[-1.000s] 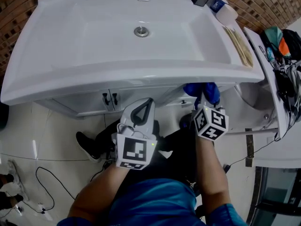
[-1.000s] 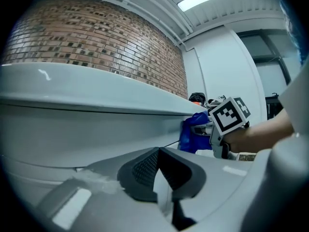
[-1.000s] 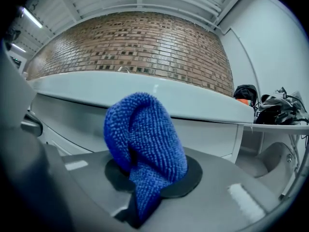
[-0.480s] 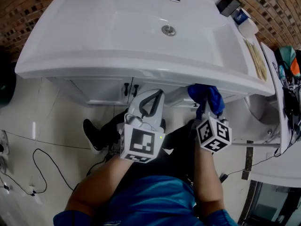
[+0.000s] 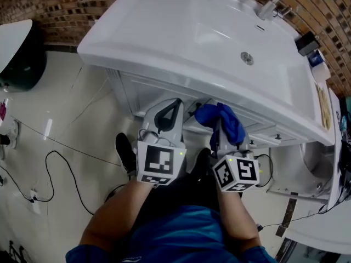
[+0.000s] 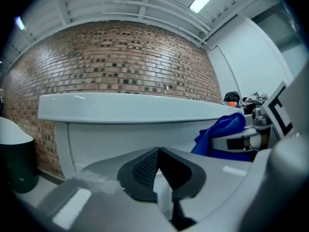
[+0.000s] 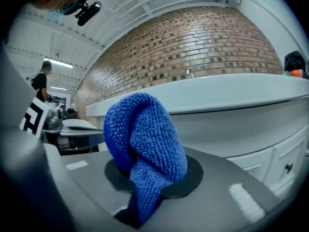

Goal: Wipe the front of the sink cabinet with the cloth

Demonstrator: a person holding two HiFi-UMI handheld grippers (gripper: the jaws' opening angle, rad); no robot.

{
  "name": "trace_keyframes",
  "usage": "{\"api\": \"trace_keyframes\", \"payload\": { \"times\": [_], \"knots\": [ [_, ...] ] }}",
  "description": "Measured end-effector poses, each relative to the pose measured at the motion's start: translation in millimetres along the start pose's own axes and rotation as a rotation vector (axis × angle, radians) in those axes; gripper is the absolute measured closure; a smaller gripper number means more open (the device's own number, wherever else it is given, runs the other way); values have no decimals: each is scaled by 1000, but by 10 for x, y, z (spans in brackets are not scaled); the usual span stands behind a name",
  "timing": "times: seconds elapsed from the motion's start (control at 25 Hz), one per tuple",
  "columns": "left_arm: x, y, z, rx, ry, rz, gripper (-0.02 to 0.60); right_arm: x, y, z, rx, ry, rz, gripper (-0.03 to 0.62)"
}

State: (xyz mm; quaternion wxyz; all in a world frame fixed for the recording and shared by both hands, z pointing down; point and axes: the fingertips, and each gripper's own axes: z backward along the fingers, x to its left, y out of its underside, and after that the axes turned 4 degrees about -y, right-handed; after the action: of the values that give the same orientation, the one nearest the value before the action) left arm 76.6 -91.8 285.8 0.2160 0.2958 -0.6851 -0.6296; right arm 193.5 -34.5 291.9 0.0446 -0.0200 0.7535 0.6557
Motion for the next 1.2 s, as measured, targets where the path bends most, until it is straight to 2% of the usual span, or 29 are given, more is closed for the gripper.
{"api": "trace_keyframes", "payload": {
  "times": [0.16,0.36,0.56,0.72,0.92,1.2],
  "knots": [
    [674,77,274,3,-128,10,578,774,-12,-430,14,-151,50,523],
    [1390,200,725,16,-274,41,578,1640,-66,-907,10,-284,120,523],
    [1868,363,1164,56,-371,43,578,2386,-65,-1363,2,-378,153,523],
    [2099,457,1445,70,-421,54,578,2836,97,-1666,40,-419,185,523],
    [2230,491,1647,67,-456,78,578,2923,298,-1950,96,-383,194,523],
    [2130,548,1621,90,-414,61,578,2625,259,-1982,95,-310,174,523]
  ]
}}
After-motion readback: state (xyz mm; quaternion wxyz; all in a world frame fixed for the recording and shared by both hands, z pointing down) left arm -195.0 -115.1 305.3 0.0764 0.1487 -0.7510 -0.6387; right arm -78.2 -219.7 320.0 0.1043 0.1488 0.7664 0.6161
